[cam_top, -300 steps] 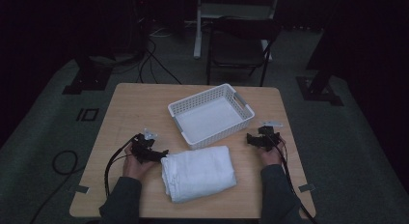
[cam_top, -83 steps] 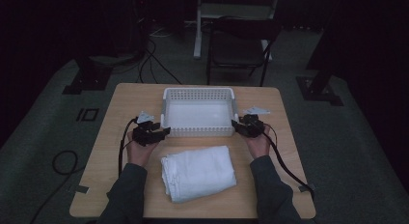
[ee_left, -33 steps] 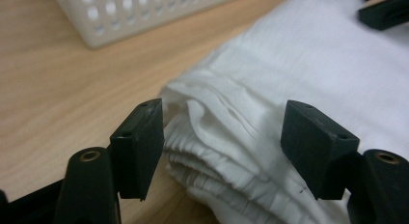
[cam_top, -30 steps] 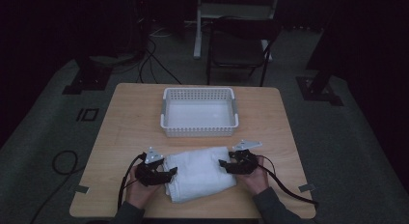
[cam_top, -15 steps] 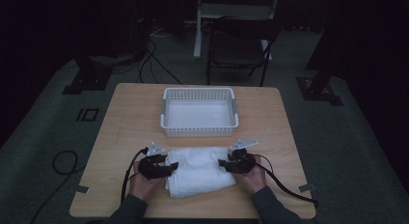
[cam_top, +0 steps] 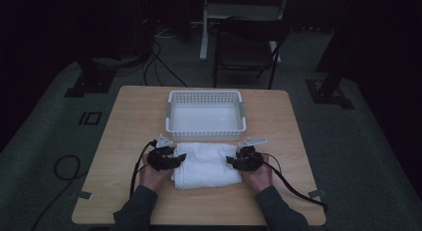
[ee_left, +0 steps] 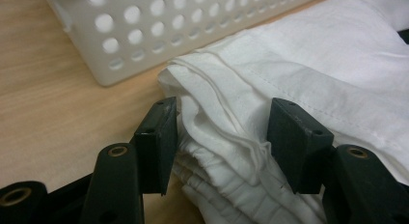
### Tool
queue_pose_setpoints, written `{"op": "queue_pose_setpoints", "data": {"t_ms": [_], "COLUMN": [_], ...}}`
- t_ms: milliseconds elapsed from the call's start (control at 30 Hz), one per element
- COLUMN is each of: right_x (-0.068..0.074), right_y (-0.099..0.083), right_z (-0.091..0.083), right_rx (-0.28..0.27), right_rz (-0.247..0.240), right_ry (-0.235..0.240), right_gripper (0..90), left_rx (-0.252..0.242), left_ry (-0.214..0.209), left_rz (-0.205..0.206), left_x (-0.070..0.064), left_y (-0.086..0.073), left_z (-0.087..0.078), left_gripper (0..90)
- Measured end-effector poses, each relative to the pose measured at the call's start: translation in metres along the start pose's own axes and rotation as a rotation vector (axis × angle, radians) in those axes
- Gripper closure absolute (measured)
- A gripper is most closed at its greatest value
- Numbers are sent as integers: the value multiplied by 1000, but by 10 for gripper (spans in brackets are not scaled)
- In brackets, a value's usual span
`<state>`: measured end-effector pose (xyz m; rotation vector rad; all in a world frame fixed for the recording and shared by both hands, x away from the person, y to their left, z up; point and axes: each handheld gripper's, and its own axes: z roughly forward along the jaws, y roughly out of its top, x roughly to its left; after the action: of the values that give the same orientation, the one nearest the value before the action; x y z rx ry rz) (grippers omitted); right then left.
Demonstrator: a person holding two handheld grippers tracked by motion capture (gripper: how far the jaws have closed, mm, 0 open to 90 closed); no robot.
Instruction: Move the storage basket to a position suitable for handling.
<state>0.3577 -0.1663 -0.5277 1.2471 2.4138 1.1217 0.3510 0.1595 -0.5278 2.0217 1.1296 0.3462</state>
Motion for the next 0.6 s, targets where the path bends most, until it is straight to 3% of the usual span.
{"op": "queue_pose_setpoints", "data": {"t_ms": [200,600], "right_x": [-3,-5], "right_y": [3,5], "right_z": [4,6], "right_rx": [-7,-18], "right_rz": [13,26], "right_ry": [-9,-9], "right_gripper": [588,578], "left_rx": [-16,-29], "left_ry": [21,16], "left_rz": [-15,-32], "left_x": [5,10], "left_y": [5,6], "left_z": [6,8], "left_gripper": [447,446]}}
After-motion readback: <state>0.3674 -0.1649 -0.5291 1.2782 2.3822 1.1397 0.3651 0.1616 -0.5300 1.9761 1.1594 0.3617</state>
